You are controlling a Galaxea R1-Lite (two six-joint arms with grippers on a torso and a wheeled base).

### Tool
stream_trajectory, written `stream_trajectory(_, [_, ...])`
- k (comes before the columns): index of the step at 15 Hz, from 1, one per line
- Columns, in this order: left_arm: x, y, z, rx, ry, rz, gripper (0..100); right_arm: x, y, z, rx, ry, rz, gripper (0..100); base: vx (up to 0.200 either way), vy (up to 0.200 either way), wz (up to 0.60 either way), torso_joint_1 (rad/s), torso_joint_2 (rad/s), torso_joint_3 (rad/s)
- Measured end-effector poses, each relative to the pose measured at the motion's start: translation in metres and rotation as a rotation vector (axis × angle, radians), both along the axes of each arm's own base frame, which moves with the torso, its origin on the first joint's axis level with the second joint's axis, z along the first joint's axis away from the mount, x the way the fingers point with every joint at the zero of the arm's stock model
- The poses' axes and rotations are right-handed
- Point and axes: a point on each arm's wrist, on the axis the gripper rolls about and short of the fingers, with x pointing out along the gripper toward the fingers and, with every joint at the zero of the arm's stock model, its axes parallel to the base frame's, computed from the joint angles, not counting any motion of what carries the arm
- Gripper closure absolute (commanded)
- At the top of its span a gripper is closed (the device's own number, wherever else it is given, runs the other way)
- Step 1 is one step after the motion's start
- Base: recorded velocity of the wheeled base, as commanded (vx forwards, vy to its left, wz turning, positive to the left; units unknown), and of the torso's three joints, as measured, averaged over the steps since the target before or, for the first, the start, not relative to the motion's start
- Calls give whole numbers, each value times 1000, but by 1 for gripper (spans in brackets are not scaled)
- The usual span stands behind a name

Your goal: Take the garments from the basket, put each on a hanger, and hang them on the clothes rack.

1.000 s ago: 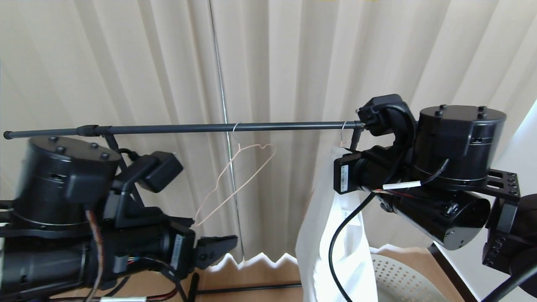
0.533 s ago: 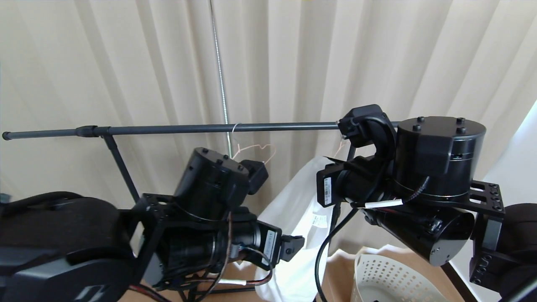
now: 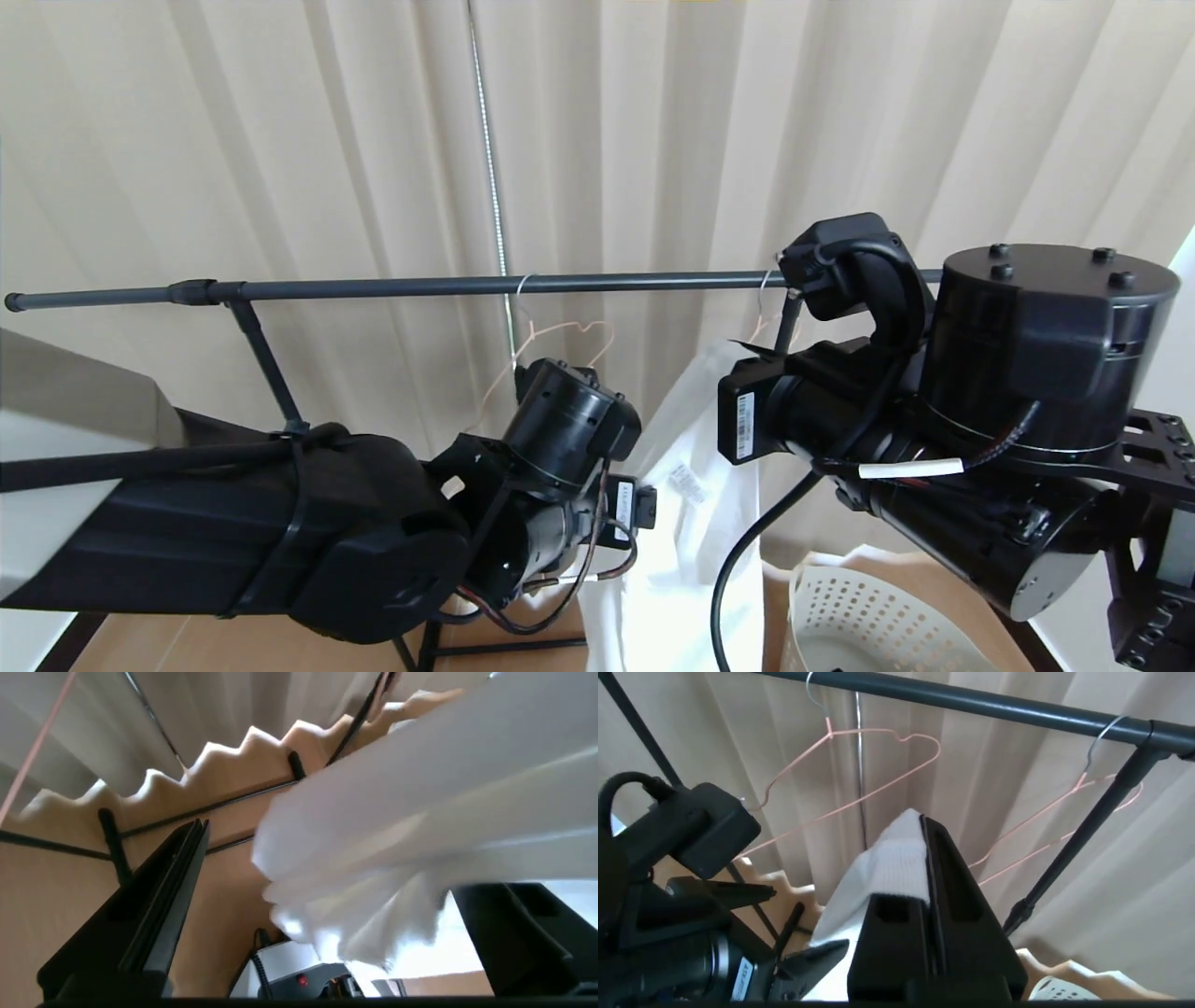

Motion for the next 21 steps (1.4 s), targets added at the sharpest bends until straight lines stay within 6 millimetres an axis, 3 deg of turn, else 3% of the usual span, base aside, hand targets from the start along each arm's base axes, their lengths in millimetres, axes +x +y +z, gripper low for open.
stream_trajectory(5, [8, 12, -17, 60, 28, 66, 0, -11, -14, 14, 17, -38, 1, 100, 0, 0, 0, 0, 0, 0])
stream_trajectory(12, [11, 14, -42, 115, 81, 76, 0, -13, -34, 31, 28, -90, -35, 100, 0, 0, 0, 0, 0, 0])
stream_trajectory(13, [11, 14, -43, 118, 84, 76, 100, -12, -37, 33, 28, -95, -45, 100, 0, 0, 0, 0, 0, 0])
stream_trajectory(17, [3, 17, -32, 110, 59, 72, 100, 3, -56, 34, 3, -107, -131, 100, 0, 0, 0, 0, 0, 0])
stream_trajectory(21, [-25, 34, 18, 80, -7, 30, 100, 23, -72, 20, -96, -90, -222, 100, 0, 0, 0, 0, 0, 0])
